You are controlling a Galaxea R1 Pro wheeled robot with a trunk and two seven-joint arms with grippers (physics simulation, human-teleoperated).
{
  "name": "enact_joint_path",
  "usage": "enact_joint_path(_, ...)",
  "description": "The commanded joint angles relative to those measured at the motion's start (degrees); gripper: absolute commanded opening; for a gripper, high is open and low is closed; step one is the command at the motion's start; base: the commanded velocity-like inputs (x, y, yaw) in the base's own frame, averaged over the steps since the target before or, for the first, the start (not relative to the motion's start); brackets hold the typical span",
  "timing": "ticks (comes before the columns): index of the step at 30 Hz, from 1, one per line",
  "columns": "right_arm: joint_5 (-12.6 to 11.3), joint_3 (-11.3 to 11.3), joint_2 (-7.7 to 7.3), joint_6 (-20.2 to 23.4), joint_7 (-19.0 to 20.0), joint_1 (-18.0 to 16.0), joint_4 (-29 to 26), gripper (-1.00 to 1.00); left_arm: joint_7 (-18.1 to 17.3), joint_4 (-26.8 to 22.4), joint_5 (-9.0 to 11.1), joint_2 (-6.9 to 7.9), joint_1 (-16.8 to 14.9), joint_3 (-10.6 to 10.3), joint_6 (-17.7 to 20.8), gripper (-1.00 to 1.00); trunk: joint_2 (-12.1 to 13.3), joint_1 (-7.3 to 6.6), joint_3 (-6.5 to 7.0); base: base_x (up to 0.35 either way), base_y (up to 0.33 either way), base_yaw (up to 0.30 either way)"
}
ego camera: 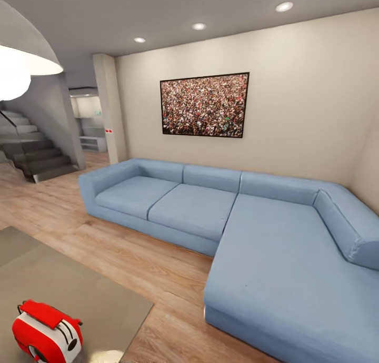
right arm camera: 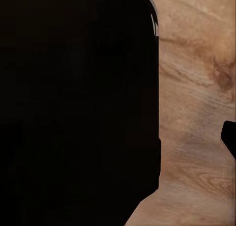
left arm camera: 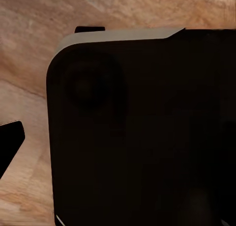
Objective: Turn on the radio receiver that's on the table in the living room.
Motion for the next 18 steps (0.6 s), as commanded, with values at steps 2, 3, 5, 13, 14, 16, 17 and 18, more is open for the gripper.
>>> enact_joint_path(2, 0.0, 0.0, -0.02, 0.0, 0.0, 0.0, 0.0, 1.0, 0.0, 0.0, 0.0, 0.0, 0.0, 0.0, 0.0, 1.0, 0.0, 0.0, 0.0, 0.0, 0.0, 0.275)
enact_joint_path(3, 0.0, 0.0, -0.03, 0.0, 0.0, 0.0, 0.0, 1.0, 0.0, 0.0, 0.0, 0.0, 0.0, 0.0, 0.0, 1.0, 0.0, 0.0, 0.0, 0.0, 0.0, 0.275)
enact_joint_path(5, 0.0, 0.0, -0.04, 0.0, 0.0, 0.0, 0.0, 1.0, 0.0, 0.0, 0.0, 0.03, 0.0, 0.0, 0.0, 1.0, 0.0, 0.0, 0.0, 0.0, 0.0, 0.275)
enact_joint_path(13, -0.1, 0.0, -0.04, 0.0, 0.0, 0.0, 0.0, 1.0, 0.0, 0.0, 0.0, 0.0, 0.0, 0.0, 0.1, 1.0, 0.0, 0.0, 0.0, 0.0, 0.0, 0.275)
enact_joint_path(14, -0.1, 0.0, -0.04, 0.0, 0.0, 0.0, 0.0, 1.0, 0.0, 0.0, 0.0, 0.0, 0.0, 0.0, 0.1, 1.0, 0.0, 0.0, 0.0, 0.0, 0.0, 0.275)
enact_joint_path(16, -0.1, 0.0, -0.04, 0.0, 0.0, 0.0, 0.0, 1.0, 0.0, 0.0, 0.0, 0.0, 0.0, 0.0, 0.1, 1.0, 0.0, 0.0, 0.0, 0.0, 0.0, 0.275)
enact_joint_path(17, -0.1, 0.0, -0.04, 0.0, 0.0, 0.0, 0.0, 1.0, 0.0, 0.0, 0.0, 0.0, 0.0, -0.1, 0.1, 1.0, 0.0, 0.0, 0.0, 0.0, 0.0, 0.275)
enact_joint_path(18, -0.1, 0.0, -0.04, 0.0, 0.0, 0.0, 0.0, 1.0, 0.0, 0.0, 0.0, 0.0, 0.0, -0.1, 0.1, 1.0, 0.0, 0.0, 0.0, 0.0, 0.0, 0.275)
